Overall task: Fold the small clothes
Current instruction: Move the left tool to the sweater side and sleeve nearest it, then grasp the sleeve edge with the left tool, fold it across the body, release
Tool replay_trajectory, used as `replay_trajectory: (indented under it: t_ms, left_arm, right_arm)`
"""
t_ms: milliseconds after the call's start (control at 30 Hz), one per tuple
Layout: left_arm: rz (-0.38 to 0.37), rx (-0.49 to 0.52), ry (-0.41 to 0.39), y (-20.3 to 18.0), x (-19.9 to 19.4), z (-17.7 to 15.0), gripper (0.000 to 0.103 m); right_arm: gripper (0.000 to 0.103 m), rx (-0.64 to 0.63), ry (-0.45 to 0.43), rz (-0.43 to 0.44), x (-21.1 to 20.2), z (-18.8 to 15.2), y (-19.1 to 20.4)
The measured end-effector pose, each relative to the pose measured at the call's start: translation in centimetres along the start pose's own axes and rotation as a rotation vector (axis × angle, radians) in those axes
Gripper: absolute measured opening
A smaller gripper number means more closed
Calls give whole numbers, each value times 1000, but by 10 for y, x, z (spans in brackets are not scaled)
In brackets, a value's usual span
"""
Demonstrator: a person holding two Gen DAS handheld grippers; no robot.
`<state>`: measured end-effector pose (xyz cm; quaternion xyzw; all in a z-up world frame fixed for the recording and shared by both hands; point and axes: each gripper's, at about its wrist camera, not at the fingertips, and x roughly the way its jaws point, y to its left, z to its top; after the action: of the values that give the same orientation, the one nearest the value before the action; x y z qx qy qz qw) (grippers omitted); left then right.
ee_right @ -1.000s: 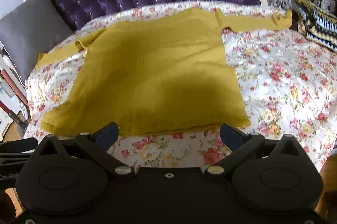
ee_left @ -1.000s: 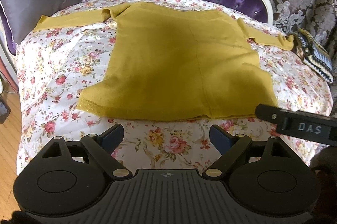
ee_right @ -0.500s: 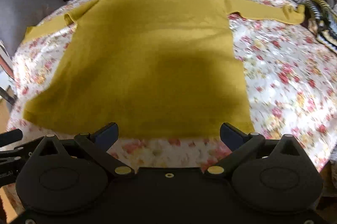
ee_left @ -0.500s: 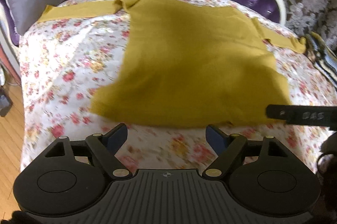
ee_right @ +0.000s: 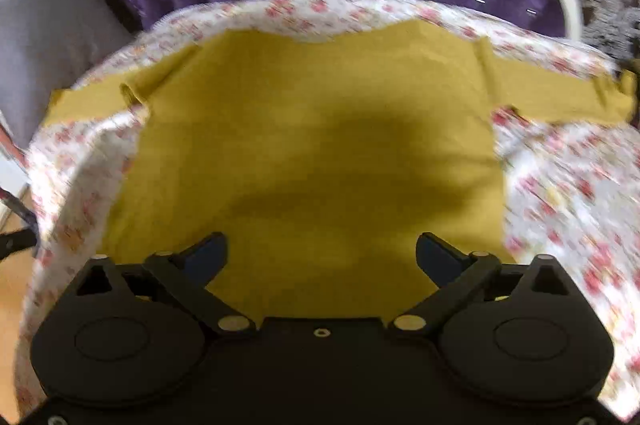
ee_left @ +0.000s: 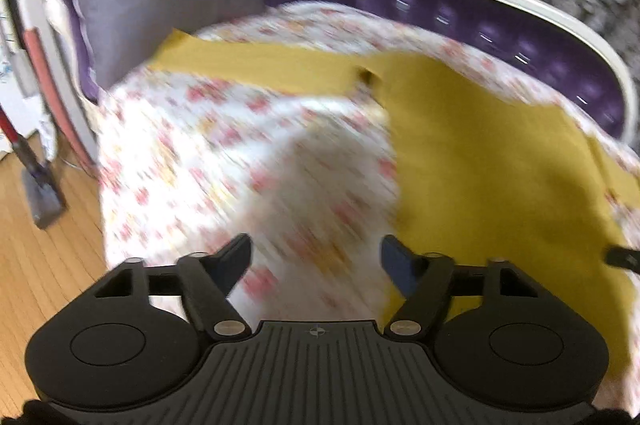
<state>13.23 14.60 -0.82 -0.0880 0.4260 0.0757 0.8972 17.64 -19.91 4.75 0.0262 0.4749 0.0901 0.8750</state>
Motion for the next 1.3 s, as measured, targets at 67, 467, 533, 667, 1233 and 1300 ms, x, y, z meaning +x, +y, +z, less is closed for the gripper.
replay_trajectory:
  t_ms: [67, 467, 533, 667, 1233, 1300]
  left_arm:
    - [23, -38, -7, 20, 18, 21, 62]
    - [91, -229, -90, 117, 117, 124, 39]
    - [86, -249, -93, 123, 131, 133, 39]
    - [40, -298, -58, 134, 160, 147, 39]
    - [30, -385, -70, 149, 205, 183, 6]
    - [50, -358, -109, 143, 193, 190, 6]
  right_arm:
    - [92, -2, -14, 36, 6, 11, 1]
    - [93, -21, -123, 49, 42, 57, 27]
    - [92, -17, -132, 69, 47, 60, 30]
    - [92, -17, -140, 97, 53, 65, 36]
    - [92, 3, -148, 117, 63, 64, 33]
    - [92, 17, -151, 119, 62, 63, 29]
